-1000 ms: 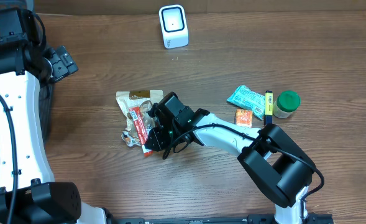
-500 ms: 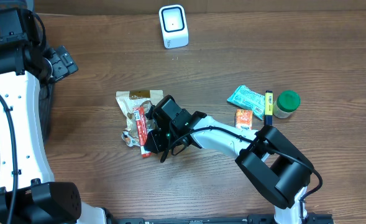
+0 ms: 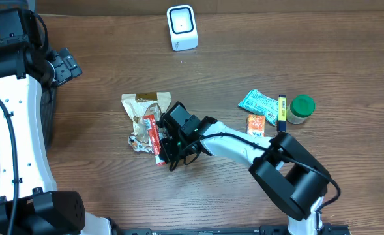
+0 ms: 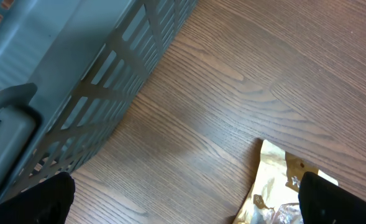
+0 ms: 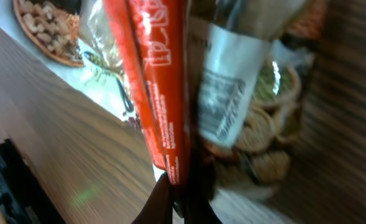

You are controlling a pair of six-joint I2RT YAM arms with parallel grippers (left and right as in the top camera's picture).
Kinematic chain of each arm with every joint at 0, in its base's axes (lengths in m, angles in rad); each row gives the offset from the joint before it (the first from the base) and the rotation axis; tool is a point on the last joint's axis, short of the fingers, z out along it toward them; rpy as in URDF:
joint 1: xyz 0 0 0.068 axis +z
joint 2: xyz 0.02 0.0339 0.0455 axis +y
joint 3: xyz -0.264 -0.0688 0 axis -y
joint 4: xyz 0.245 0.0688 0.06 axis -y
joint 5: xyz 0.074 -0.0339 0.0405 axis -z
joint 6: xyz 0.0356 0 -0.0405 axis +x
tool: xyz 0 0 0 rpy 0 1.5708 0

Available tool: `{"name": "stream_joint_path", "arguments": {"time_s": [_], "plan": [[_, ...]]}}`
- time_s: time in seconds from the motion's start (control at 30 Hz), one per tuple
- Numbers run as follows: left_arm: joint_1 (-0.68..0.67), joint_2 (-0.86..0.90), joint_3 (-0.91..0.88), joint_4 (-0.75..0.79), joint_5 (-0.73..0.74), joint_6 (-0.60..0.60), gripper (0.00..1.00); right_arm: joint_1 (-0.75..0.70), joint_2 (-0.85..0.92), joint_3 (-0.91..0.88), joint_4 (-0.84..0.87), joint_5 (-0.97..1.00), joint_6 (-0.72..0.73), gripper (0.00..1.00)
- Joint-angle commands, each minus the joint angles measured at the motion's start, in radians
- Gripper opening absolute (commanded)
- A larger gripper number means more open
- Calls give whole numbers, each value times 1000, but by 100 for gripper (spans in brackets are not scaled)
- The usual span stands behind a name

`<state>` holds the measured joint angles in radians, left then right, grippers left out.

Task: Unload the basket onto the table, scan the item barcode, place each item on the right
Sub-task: 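Grasp the red Nescafe stick in the snack bundle with the right gripper, then pull the Nescafe stick out of the bundle toward the right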

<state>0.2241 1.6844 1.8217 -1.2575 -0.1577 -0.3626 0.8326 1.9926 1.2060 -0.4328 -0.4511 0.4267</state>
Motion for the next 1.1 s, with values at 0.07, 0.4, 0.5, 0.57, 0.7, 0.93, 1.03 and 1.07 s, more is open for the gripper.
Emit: {"name": "stream_joint_path", "arguments": {"time_s": [0.07, 0.4, 0.5, 0.57, 0.7, 0.93, 1.03, 1.07], "plan": [[-2, -18, 19, 2, -6, 11, 100, -2, -139, 23, -79, 127, -107, 4], [-2, -18, 19, 1, -6, 11, 100, -3, -154, 22, -155, 189, -174, 4], [-2, -18, 19, 2, -6, 11, 100, -4, -154, 22, -159, 204, -173, 4], [-2, -18, 19, 1, -6, 11, 100, -5, -154, 22, -170, 238, -170, 4], [-2, -18, 19, 2, -6, 11, 100, -5, -154, 22, -198, 294, -170, 4], [-2, -18, 19, 1, -6, 11, 100, -3, -154, 22, -198, 249, -170, 4], [-2, -18, 19, 1, -6, 11, 100, -3, -154, 22, -198, 237, -170, 4], [-2, -18, 19, 2, -6, 11, 100, -3, -154, 22, -199, 237, -170, 4]]}}
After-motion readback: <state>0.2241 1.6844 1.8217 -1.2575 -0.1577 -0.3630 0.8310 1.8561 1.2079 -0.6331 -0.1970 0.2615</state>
